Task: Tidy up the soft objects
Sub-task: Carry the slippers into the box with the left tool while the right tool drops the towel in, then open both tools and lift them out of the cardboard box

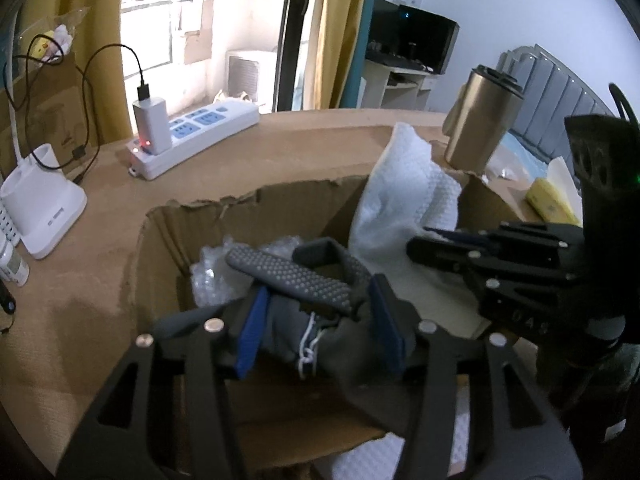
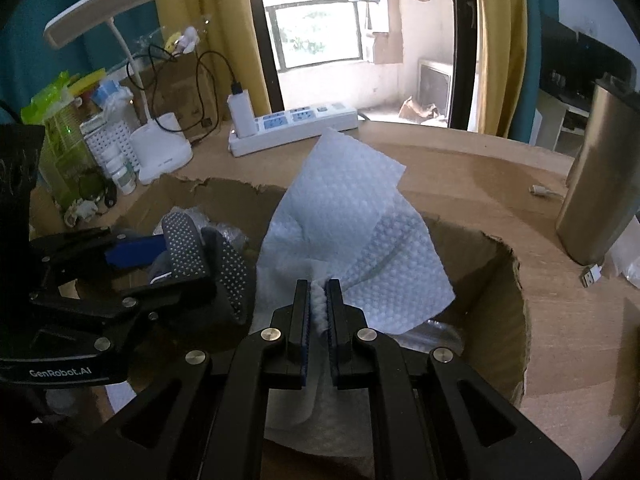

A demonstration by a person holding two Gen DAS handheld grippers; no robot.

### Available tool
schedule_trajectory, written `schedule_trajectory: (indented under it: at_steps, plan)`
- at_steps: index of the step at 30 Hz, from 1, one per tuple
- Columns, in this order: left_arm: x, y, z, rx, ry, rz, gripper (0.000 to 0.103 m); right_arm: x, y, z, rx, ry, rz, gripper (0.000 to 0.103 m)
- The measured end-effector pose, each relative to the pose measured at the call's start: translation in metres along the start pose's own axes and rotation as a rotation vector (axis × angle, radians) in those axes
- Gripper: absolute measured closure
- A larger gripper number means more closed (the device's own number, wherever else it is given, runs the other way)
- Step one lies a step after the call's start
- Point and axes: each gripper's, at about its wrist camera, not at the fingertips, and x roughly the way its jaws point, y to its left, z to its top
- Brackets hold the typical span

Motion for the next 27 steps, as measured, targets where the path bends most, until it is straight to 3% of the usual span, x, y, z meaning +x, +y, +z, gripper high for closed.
schedule_trajectory:
  at_steps: [4,6,9,18,27]
  plan:
    - [-0.004,0.000,0.000,0.001,0.001,0.000,0.047,-0.006,-0.001,0.000,0.014,0.006,-0.014,0.090]
    - [-0.009,0.001,0.000,-0.002,-0.011,-0.003,0.036,-0.014,-0.002,0.001,0.026,-0.009,-0.025,0.081]
    - [-0.018,0.004,0.000,-0.020,-0.031,-0.021,0.036,-0.027,-0.002,0.003,0.036,-0.041,-0.029,0.069]
    - [-0.048,0.004,-0.001,-0.030,-0.105,-0.041,0.036,-0.055,0.009,0.003,0.026,-0.093,-0.056,0.060]
    - [-0.074,0.000,-0.005,-0.025,-0.153,-0.046,0.035,-0.087,0.015,-0.002,0.032,-0.151,-0.090,0.058]
